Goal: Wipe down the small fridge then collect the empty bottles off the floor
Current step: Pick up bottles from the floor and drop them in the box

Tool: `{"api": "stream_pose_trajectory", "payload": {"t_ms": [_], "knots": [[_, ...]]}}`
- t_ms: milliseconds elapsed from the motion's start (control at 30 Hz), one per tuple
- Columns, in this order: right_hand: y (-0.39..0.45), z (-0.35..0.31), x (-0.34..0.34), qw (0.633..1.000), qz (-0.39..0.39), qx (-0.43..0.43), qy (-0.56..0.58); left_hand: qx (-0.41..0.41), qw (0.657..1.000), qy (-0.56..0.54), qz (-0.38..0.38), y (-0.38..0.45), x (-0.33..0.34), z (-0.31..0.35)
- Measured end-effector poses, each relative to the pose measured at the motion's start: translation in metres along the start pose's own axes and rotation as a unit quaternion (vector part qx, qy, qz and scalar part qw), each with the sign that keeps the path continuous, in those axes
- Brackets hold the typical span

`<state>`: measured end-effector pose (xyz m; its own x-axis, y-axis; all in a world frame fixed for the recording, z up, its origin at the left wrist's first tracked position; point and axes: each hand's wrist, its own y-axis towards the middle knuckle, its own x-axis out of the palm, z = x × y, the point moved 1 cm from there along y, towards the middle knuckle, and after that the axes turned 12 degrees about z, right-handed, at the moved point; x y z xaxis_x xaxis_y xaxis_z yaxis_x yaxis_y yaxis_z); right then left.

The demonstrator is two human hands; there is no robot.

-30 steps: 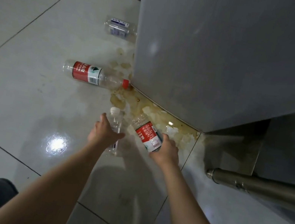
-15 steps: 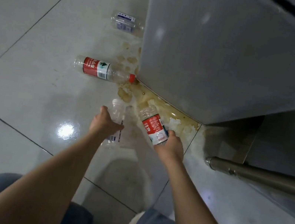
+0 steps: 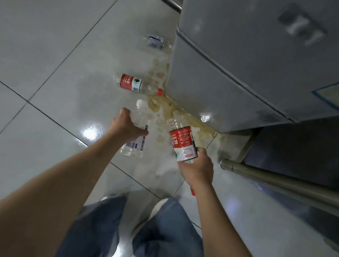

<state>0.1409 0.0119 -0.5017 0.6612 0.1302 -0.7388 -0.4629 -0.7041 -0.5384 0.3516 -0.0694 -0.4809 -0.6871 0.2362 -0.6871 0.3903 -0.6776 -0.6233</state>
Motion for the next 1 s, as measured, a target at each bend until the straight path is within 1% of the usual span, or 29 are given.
{"api": "stream_pose_trajectory", "payload": {"t_ms": [167,367,467,600,833,1000], "knots": [[-0.04,-0.022,-0.076,1.0,-0.004,0.011,0.018,0.008,1.0,-0.011,-0.014,-0.058,-0.044,0.037],[-0.088,-0.023,-0.154,0.999,0.026,0.037,0.021,0.05,0.997,0.004,-0.058,-0.119,-0.077,0.075],[-0.113,-0.023,-0.172,0.997,0.04,0.059,0.018,0.073,0.994,0.008,-0.079,-0.14,-0.09,0.086],[-0.158,-0.025,-0.185,0.991,0.075,0.099,0.048,0.122,0.988,0.018,-0.096,-0.168,-0.109,0.092],[-0.248,-0.023,-0.203,0.974,0.136,0.137,0.116,0.195,0.974,0.043,-0.111,-0.214,-0.145,0.081],[-0.305,-0.014,-0.221,0.958,0.184,0.157,0.153,0.248,0.959,0.039,-0.132,-0.259,-0.155,0.075]]}}
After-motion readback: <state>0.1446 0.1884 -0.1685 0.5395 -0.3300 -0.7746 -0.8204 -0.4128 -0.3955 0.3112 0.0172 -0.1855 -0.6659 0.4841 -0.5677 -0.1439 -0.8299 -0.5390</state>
